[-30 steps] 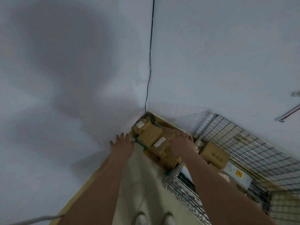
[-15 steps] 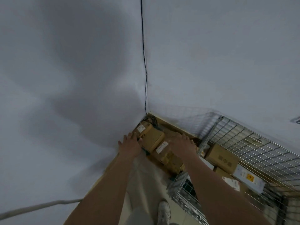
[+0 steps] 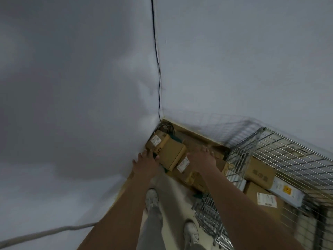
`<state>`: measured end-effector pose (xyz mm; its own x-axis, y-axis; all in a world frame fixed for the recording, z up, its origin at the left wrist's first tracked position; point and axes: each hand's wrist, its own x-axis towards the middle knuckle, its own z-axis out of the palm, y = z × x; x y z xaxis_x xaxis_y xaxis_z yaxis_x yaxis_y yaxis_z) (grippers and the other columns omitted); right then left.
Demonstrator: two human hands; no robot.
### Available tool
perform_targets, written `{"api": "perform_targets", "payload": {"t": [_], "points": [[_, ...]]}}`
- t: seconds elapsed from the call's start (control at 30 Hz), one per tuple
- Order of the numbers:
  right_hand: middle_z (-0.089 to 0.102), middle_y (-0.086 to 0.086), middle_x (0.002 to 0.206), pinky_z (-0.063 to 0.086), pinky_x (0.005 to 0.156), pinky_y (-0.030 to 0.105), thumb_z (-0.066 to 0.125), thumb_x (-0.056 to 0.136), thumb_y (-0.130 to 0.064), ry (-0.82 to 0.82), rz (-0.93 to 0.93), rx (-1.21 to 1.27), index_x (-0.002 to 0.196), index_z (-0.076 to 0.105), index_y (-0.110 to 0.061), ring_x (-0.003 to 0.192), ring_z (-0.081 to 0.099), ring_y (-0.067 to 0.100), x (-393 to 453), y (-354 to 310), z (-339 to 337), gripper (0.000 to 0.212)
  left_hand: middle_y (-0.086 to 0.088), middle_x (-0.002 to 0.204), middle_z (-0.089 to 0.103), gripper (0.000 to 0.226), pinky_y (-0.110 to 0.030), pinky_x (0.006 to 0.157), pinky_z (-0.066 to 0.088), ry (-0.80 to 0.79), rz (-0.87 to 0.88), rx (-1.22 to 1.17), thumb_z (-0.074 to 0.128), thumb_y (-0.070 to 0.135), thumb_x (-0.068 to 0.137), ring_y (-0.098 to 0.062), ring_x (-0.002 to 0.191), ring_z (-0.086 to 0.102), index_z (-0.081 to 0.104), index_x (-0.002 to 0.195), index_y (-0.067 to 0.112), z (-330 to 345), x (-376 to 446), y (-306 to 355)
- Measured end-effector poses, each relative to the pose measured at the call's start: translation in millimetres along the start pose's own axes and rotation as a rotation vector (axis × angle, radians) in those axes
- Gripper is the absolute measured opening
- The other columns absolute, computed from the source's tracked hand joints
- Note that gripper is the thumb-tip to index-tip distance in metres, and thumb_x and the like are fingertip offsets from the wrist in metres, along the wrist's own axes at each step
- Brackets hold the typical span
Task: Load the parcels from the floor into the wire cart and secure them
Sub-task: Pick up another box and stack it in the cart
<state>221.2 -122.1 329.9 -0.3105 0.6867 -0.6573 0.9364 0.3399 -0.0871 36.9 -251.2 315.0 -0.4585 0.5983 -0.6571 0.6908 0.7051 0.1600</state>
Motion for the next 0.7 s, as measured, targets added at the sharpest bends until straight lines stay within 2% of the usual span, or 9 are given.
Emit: {"api": "perform_targets", "payload": {"t": [0.2,0.3,0.37,0.47,0.6,0.7], "points": [[0.018,0.012,0.163,0.015,0.122,0.048,0.033,0.102,-0.050,-0.023,0.073,0.147,0.158,0.018,-0.015,0.150,0.019,0.028,64,-30,18,0.067,-0.006,0.167,0.009,0.063,-0.056,0.121,0.012,-0.078,0.033,0.036,0.016,0.050,0.105,-0.030,0.152,0.010,0.011,0.160,0.020,13,88,-11],[0.026,0.011,0.160,0.023,0.120,0.051,0.034,0.101,-0.050,-0.037,0.072,0.153,0.153,0.031,-0.017,0.147,0.027,0.030,104,-33,43,0.062,-0.006,0.167,0.011,0.063,-0.057,0.119,0.017,-0.137,0.028,0.032,0.016,0.050,0.105,-0.031,0.152,0.013,0.011,0.160,0.019,34,129,-12],[0.033,0.012,0.157,0.030,0.116,0.051,0.034,0.100,-0.050,-0.052,0.085,0.164,0.150,0.036,-0.017,0.143,0.034,0.030,136,-31,62,0.060,-0.011,0.164,0.020,0.062,-0.057,0.117,0.024,-0.158,0.014,-0.014,0.019,0.049,0.105,-0.033,0.149,0.020,0.019,0.158,0.016,52,156,-10],[0.041,0.013,0.151,0.039,0.110,0.051,0.035,0.100,-0.049,-0.071,0.095,0.182,0.148,0.036,-0.016,0.137,0.042,0.031,190,-23,91,0.059,-0.012,0.157,0.034,0.058,-0.052,0.113,0.032,-0.163,-0.025,-0.082,0.022,0.047,0.105,-0.033,0.142,0.033,0.031,0.152,0.015,82,198,-4],[0.049,0.014,0.141,0.040,0.108,0.050,0.033,0.102,-0.039,-0.091,0.041,0.070,0.141,0.045,-0.012,0.129,0.048,0.032,261,-9,133,0.049,-0.008,0.154,0.035,0.053,-0.047,0.110,0.033,-0.264,-0.063,-0.131,0.018,0.043,0.104,-0.029,0.140,0.033,0.033,0.150,0.021,144,270,0],[0.044,0.014,0.147,0.036,0.111,0.050,0.036,0.103,-0.035,-0.112,0.028,0.063,0.144,0.042,-0.011,0.133,0.045,0.032,307,-6,160,0.048,-0.015,0.146,0.043,0.049,-0.044,0.106,0.042,-0.295,-0.158,-0.291,0.025,0.032,0.105,-0.034,0.130,0.046,0.037,0.148,0.013,184,320,8]]}}
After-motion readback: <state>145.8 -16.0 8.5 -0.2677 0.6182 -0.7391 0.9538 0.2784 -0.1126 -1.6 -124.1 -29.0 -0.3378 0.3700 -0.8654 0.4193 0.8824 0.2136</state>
